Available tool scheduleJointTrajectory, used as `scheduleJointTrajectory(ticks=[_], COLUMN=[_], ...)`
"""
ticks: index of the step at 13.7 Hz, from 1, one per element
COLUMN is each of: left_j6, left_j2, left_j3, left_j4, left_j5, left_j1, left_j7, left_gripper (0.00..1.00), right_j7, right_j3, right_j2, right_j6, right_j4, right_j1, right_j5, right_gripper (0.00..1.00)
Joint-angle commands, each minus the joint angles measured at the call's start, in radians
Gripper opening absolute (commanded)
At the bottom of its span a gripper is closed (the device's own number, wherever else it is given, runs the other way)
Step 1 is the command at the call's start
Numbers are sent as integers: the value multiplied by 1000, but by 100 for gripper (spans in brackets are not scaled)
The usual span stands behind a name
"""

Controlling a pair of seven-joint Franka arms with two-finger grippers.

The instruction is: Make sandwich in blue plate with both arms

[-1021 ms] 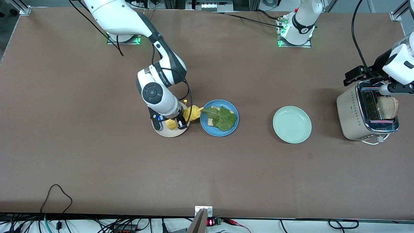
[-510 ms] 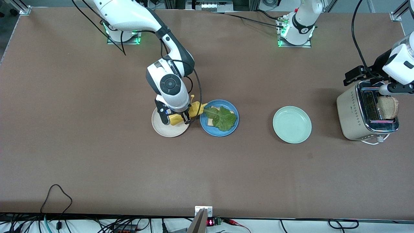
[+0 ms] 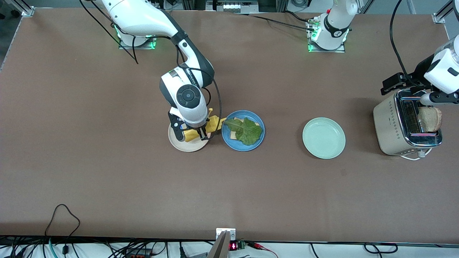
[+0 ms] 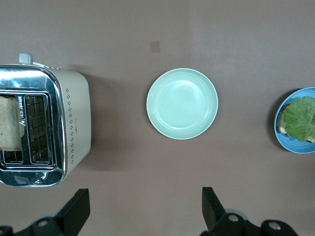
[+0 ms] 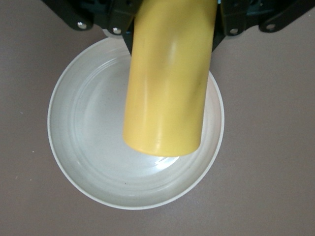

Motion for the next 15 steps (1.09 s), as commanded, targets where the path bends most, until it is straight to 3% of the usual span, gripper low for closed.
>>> scheduleJointTrajectory(ticks=[1,6,10,15], left_j6=[-14,-11,-3,-10], left_j2=[-1,-1,5,49], left_j3=[-11,-12,-12,2], left_j4=[8,7,8,49], left_j5=[13,22,22,24], left_j1=[2,2,2,48], left_j7=[9,6,5,9], left_gripper=[100,100,100,100], right_j7=[-5,-288,-616,-1049], right_j3=[-6,6,22,202], right_j2=[-18,-207,-349,-455], right_j6=[-31,-146,-283,-406], right_j4=[29,-78,-173,-288], right_j1=[-33,-200,-373,-767], right_j5=[4,217,298,338], right_gripper=[0,0,0,0])
